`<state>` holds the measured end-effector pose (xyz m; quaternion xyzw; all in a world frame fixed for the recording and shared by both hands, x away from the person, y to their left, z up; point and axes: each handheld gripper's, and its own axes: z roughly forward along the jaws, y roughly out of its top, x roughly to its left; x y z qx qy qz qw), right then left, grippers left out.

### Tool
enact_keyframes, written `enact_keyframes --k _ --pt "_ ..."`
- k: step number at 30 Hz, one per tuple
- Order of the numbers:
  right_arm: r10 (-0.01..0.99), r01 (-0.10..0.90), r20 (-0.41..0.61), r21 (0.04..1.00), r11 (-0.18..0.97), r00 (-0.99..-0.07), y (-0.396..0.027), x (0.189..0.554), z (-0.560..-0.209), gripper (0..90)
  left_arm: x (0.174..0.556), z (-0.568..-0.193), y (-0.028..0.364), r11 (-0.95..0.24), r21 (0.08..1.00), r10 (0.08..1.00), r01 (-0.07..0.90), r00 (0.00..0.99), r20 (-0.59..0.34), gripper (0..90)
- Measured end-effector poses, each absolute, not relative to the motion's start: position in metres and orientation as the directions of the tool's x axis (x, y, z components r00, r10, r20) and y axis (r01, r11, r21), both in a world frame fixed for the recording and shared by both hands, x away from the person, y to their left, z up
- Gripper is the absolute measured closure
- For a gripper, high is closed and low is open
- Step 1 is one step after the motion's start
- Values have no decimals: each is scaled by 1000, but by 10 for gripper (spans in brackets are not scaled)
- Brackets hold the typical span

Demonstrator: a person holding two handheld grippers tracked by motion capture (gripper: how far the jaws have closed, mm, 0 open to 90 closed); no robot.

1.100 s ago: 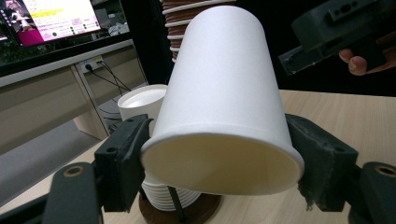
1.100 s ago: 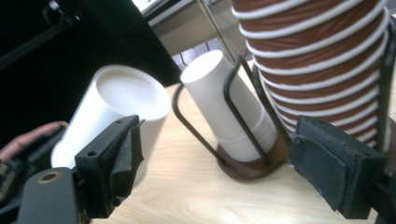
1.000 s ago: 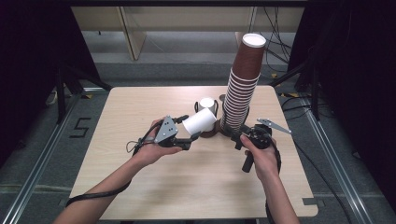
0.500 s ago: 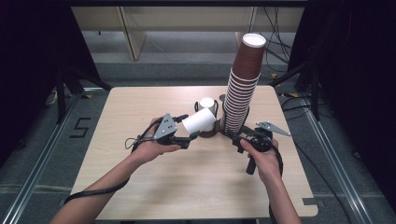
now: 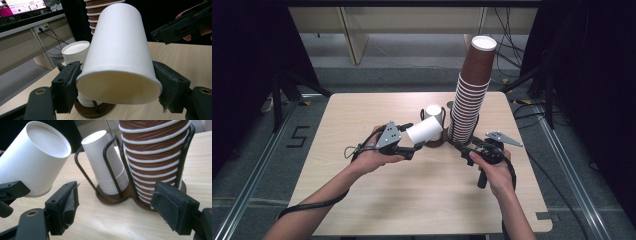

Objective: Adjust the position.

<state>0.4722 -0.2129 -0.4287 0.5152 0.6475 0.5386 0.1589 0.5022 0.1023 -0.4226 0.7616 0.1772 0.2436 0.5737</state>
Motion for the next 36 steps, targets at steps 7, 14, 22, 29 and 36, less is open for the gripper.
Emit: enact_keyframes --k 7,14,22,29,36 --pt "828 496 288 868 -13 -481 -210 474 -437 234 503 -424 105 -310 951 523 9 837 163 268" --pt "818 480 198 871 106 -540 -210 476 -443 241 506 -419 107 -353 935 478 17 863 164 267" --pt "779 467 114 849 245 -616 -211 476 -446 243 506 -415 108 -429 903 386 8 906 175 265" --pt "699 443 47 803 399 -714 -211 476 -448 247 506 -416 108 -491 871 330 20 929 165 261" --pt "625 413 10 759 504 -781 -211 479 -443 250 510 -412 107 -547 837 273 15 948 162 261"
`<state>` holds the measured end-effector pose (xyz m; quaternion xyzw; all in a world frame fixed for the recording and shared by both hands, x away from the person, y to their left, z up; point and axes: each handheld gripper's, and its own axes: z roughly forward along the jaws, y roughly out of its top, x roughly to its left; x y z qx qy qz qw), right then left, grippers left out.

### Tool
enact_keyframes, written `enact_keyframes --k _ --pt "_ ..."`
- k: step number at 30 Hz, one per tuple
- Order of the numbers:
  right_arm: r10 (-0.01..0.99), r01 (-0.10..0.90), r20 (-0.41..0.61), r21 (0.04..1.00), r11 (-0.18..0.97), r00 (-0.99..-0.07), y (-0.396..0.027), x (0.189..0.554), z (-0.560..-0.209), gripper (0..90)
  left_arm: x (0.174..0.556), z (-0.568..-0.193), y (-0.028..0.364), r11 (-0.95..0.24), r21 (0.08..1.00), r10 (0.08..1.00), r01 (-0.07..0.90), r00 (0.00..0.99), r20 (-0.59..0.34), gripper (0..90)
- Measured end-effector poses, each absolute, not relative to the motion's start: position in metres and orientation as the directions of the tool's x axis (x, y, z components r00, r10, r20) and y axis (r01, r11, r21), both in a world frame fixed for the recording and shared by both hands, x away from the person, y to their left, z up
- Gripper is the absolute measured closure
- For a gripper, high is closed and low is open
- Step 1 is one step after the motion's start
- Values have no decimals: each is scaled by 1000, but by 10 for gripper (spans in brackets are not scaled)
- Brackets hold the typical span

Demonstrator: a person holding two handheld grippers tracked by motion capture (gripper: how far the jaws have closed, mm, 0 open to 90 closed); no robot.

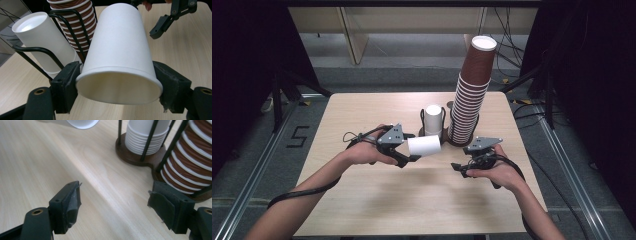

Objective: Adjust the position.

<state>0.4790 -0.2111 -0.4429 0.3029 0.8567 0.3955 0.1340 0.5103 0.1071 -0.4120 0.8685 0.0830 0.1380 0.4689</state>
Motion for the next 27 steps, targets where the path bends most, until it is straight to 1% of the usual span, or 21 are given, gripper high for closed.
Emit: enact_keyframes --k 8,12,13,15,20,21,23,27 --pt "521 339 -55 701 627 -852 -205 482 -437 256 511 -409 108 -596 803 221 0 962 163 263" --pt "486 317 -60 687 654 -872 -201 484 -435 256 511 -406 107 -614 789 208 -1 964 163 263" --pt "461 297 -68 679 671 -885 -200 486 -434 256 511 -405 107 -621 783 201 -6 965 166 263" --pt "465 308 -69 662 683 -883 -197 484 -433 255 511 -404 106 -632 775 190 -12 967 170 263" --pt "410 272 -87 621 735 -908 -192 486 -432 250 512 -402 103 -679 734 160 -27 970 183 263" --pt "392 252 -102 614 748 -914 -191 488 -432 250 511 -401 102 -687 726 153 -30 971 186 263" --pt "398 265 -97 601 754 -912 -190 487 -431 250 511 -401 101 -698 715 146 -28 973 181 263" --pt "372 240 -108 594 768 -922 -188 488 -430 252 511 -401 99 -727 687 128 -18 979 161 263"
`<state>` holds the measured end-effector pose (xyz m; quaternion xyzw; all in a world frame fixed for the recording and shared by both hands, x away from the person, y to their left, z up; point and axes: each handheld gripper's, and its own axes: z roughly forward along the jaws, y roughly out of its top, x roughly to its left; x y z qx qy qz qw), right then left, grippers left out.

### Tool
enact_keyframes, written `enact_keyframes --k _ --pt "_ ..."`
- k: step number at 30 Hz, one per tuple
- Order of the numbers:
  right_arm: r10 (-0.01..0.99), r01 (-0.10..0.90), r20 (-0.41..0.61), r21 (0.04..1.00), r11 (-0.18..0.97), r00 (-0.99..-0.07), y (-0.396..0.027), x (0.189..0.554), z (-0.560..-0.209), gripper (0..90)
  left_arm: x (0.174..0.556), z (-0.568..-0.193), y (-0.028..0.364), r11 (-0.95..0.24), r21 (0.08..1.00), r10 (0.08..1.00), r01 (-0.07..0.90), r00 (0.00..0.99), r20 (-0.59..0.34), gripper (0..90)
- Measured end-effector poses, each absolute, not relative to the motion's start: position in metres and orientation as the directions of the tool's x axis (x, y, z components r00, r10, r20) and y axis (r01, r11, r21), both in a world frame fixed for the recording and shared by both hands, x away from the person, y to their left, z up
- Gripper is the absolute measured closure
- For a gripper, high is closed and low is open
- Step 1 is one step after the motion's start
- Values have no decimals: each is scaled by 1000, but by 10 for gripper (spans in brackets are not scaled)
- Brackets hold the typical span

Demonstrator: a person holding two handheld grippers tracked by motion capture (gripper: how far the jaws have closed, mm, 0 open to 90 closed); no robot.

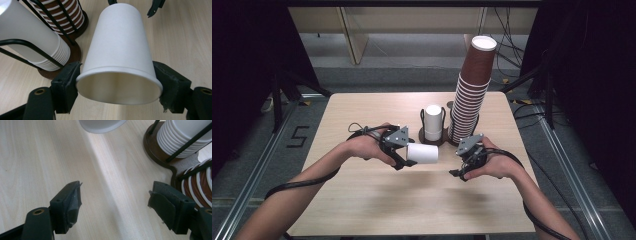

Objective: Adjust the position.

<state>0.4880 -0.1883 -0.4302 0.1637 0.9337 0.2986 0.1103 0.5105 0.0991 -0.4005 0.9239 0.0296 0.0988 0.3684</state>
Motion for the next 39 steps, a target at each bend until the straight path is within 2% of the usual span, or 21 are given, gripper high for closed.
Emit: enact_keyframes --k 3,5,6,9,10,13,15,16,22,27,29,31,36,39 --pt "335 192 -146 583 789 -931 -187 489 -428 252 511 -399 97 -752 659 108 -21 982 155 263" --pt "346 218 -116 586 781 -931 -186 486 -427 252 510 -399 96 -762 647 93 -24 985 145 263" --pt "316 176 -145 587 790 -938 -185 488 -426 252 510 -399 95 -766 642 88 -24 986 143 263" --pt "299 165 -146 576 800 -943 -184 488 -425 252 509 -399 93 -779 627 76 -25 988 134 263" --pt "324 200 -123 570 797 -938 -183 486 -425 252 509 -399 92 -782 623 78 -20 988 130 263" --pt "289 162 -141 567 808 -947 -180 487 -424 252 509 -400 89 -787 617 79 -13 989 121 263" --pt "303 183 -127 563 806 -944 -178 485 -423 252 509 -399 88 -792 611 76 -13 990 120 263" --pt "282 152 -152 563 813 -947 -177 486 -422 253 509 -399 87 -792 610 75 -12 990 116 263" --pt "256 132 -149 559 819 -955 -176 487 -422 254 509 -397 83 -819 574 40 -31 993 112 263" --pt "264 149 -127 562 813 -956 -175 484 -421 254 509 -398 80 -829 557 23 -42 994 108 263" --pt "241 123 -141 563 818 -960 -174 486 -420 254 508 -398 79 -832 553 21 -42 994 107 263" --pt "262 152 -122 558 816 -957 -173 484 -420 254 509 -398 78 -835 548 15 -46 994 106 263" --pt "223 101 -151 566 818 -963 -168 485 -418 254 510 -398 76 -848 528 8 -50 994 108 263" --pt "226 112 -136 565 817 -965 -162 483 -417 254 510 -398 73 -853 520 6 -51 994 107 263"
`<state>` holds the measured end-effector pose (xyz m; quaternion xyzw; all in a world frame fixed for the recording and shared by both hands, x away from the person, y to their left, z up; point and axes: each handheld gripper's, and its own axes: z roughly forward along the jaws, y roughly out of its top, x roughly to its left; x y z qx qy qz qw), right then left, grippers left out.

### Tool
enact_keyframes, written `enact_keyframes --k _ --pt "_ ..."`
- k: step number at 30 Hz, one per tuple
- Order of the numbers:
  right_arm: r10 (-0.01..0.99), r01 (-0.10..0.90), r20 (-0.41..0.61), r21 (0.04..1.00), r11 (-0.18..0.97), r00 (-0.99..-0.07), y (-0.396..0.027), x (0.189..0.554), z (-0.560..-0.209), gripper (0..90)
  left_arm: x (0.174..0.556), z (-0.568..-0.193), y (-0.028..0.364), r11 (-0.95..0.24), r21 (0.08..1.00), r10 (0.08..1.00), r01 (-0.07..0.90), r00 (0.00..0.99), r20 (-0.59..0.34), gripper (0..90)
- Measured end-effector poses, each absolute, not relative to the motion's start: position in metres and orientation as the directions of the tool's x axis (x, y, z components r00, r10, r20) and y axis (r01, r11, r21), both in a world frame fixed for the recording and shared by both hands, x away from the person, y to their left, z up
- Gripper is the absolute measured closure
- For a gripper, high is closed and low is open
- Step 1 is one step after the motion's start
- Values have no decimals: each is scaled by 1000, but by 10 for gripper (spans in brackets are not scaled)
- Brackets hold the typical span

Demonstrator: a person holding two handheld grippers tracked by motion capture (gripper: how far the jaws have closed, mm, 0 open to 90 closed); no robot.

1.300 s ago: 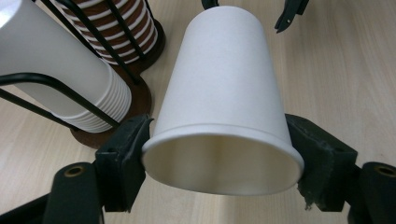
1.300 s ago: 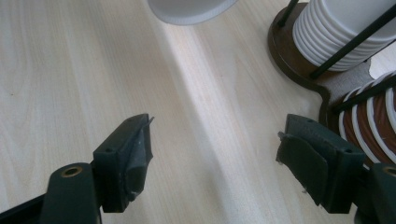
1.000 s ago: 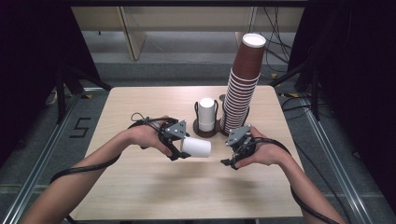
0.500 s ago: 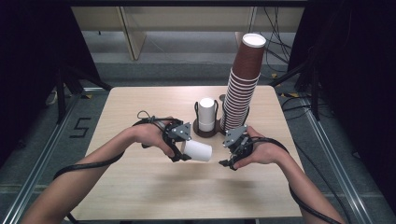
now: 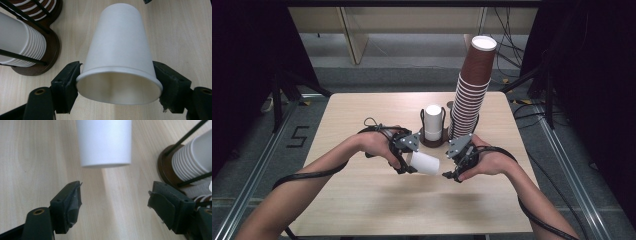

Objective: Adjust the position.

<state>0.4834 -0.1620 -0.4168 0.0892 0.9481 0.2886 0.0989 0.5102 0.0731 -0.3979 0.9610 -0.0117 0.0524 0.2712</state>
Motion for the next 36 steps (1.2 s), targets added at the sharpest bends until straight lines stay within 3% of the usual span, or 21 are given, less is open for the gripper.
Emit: enact_keyframes --k 13,14,15,17,36 --pt "150 31 -157 580 814 -976 -137 485 -410 255 511 -398 67 -865 497 -18 -72 994 112 263" --pt "196 86 -131 576 813 -972 -136 481 -410 255 511 -398 67 -866 495 -19 -72 994 111 263" --pt "146 26 -159 582 813 -976 -135 485 -410 255 510 -398 67 -866 494 -20 -74 993 113 263" --pt "135 18 -160 577 817 -978 -131 486 -411 255 510 -398 66 -866 494 -24 -78 993 114 264" --pt "101 3 -143 563 826 -985 -116 488 -422 270 508 -394 62 -872 480 -48 -99 992 118 265"
